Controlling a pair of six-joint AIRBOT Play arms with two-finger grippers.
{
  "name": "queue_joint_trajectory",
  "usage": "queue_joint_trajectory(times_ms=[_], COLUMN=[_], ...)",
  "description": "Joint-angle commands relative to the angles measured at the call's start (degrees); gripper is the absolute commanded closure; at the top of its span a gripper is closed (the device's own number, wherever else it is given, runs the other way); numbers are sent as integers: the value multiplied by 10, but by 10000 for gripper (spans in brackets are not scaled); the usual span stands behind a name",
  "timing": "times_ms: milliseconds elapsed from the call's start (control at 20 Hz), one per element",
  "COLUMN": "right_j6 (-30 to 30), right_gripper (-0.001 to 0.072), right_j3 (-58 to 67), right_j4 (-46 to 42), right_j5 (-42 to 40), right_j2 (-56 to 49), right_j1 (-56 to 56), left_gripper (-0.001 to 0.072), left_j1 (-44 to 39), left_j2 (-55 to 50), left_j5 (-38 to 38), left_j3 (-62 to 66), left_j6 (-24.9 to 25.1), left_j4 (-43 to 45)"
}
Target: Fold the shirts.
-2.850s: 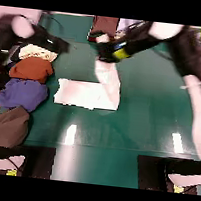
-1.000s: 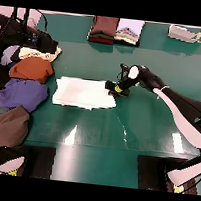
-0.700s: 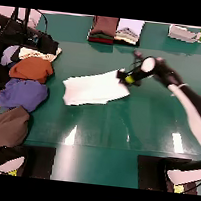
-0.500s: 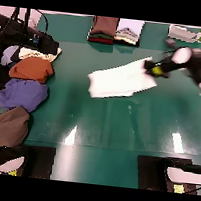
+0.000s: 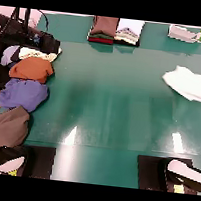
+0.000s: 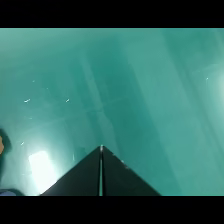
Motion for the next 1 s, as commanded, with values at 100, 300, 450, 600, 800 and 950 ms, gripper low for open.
queue_joint_trajectory(times_ms=[100,300,450,600,800,950], right_j6=[-7,-7,-38,-55,-56,-54], right_gripper=[699,697,320,178,180,181], right_j3=[-115,-200,-206,-155,-72,-63], right_j4=[-1,-2,-27,-59,49,111], right_j5=[9,-16,-7,43,94,97], right_j2=[41,81,91,90,92,89], right_j1=[-115,-103,-103,-104,-31,123], left_gripper=[683,683,683,682,682,682], left_j1=[0,0,0,0,0,0], left_j2=[0,0,0,0,0,0], left_j5=[5,4,-4,-10,-6,-6], left_j3=[0,0,0,0,0,0], left_j6=[-2,0,0,4,4,4], left_j4=[-9,-10,-9,-9,-9,-9])
